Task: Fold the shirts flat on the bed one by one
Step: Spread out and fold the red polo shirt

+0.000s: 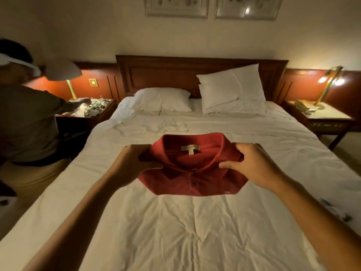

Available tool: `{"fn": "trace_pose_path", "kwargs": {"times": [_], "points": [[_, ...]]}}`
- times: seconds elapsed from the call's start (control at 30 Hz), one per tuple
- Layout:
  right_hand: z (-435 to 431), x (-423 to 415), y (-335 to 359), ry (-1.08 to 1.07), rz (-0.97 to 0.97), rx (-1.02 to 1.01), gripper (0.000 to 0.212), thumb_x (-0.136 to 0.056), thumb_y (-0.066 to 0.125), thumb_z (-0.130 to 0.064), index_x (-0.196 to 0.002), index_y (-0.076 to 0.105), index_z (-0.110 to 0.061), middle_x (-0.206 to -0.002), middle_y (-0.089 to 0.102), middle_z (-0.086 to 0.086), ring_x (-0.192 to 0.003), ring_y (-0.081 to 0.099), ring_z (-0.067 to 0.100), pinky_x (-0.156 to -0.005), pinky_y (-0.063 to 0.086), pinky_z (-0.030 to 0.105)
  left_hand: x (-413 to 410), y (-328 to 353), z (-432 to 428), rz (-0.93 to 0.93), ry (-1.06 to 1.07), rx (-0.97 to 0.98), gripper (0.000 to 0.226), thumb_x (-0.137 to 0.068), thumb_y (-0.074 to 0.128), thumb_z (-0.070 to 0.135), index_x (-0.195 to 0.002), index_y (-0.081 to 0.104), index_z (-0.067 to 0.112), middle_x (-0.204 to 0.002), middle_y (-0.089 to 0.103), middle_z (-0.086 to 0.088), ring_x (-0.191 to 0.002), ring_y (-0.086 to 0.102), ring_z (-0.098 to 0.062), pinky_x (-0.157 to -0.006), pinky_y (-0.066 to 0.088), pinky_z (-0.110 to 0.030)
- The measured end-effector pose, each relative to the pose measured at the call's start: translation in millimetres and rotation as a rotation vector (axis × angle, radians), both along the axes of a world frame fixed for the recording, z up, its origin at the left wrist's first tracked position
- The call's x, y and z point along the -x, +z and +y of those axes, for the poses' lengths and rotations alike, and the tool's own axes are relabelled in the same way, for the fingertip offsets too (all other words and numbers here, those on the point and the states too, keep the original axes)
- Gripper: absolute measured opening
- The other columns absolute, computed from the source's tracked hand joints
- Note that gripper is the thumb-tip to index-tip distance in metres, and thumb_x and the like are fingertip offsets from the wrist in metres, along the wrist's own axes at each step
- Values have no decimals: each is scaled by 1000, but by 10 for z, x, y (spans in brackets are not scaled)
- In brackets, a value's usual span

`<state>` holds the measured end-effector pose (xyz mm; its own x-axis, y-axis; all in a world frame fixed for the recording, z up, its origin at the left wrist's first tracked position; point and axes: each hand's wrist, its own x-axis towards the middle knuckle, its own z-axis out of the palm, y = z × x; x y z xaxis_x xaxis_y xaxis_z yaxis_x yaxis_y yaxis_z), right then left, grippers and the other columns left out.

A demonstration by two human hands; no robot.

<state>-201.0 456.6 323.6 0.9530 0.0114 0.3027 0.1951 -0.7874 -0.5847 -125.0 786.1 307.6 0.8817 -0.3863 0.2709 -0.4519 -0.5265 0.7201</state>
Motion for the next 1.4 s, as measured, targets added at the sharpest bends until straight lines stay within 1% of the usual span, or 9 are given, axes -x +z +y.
{"fn": "trace_pose_path", "kwargs": {"times": [0.2, 0.33, 0.47, 0.6, 0.77, 0.9, 1.03, 1.23, 1.4], "points": [[841, 242, 763, 29, -12, -60, 29, -70, 87, -40, -83, 71, -20, -79, 70, -16, -73, 64, -1, -65, 48, 19, 114, 912, 852, -21, -51, -22, 36, -62, 91, 41, -82, 74, 15, -78, 70, -10, -73, 63, -29, -73, 52, -50], [1179, 379, 953, 51, 21, -84, 30, -68, 88, -43, -78, 70, -21, -76, 71, -7, -69, 65, 9, -63, 49, 25, 247, 1139, 1242, 19, -81, -26, 32, -66, 91, 35, -88, 77, 18, -83, 73, -5, -83, 67, -32, -80, 54, -54], [1462, 525, 1051, 59, 10, -86, 30, -67, 88, -45, -71, 67, -24, -70, 68, -13, -62, 61, 3, -53, 44, 15, 442, 1217, 1541, -16, -41, -66, 26, -67, 89, 33, -84, 76, 18, -77, 72, -4, -76, 66, -29, -74, 54, -50], [1704, 659, 1093, 87, -6, -77, 31, -68, 87, -46, -71, 66, -23, -67, 68, -6, -59, 60, 6, -52, 45, 17, 682, 1231, 1796, -35, 7, -51, 25, -68, 89, 29, -88, 77, 21, -78, 73, 0, -73, 67, -20, -67, 52, -30], [1931, 845, 1125, 116, -13, -70, 32, -70, 85, -45, -78, 69, -19, -71, 69, -5, -66, 63, 11, -56, 48, 22, 991, 1273, 2008, -76, 29, -70, 27, -69, 87, 35, -86, 69, 47, -81, 70, 24, -75, 66, -1, -65, 50, -15], [2120, 1074, 1075, 112, 14, -89, 31, -69, 85, -48, -83, 71, -23, -76, 71, -14, -69, 66, 5, -59, 50, 17, 1212, 1215, 2214, -26, 30, -62, 25, -71, 86, 34, -94, 75, 35, -86, 73, 19, -79, 69, -5, -77, 58, -35], [2390, 1379, 963, 82, 68, -101, 32, -70, 86, -46, -89, 74, -24, -82, 74, -12, -76, 68, 4, -71, 57, 29, 1399, 1112, 2471, 24, -16, -75, 22, -71, 86, 36, -90, 76, 31, -81, 75, 11, -74, 71, -11, -77, 59, -48], [2958, 1782, 752, -45, 55, -105, 32, -69, 84, -48, -86, 72, -23, -80, 72, -13, -73, 67, 5, -68, 53, 29, 1388, 920, 3008, 17, -77, -139, 49, -58, 73, 75, -89, 73, 37, -78, 73, 9, -74, 70, -16, -73, 57, -50], [3554, 2136, 506, -234, 51, -82, 42, -68, 83, -51, -83, 69, -14, -75, 70, -1, -71, 64, 18, -68, 51, 39, 1290, 712, 3369, 6, -240, -73, 58, -57, 76, 68, -79, 71, 14, -72, 66, -10, -62, 55, -19, -64, 51, -52]]}}
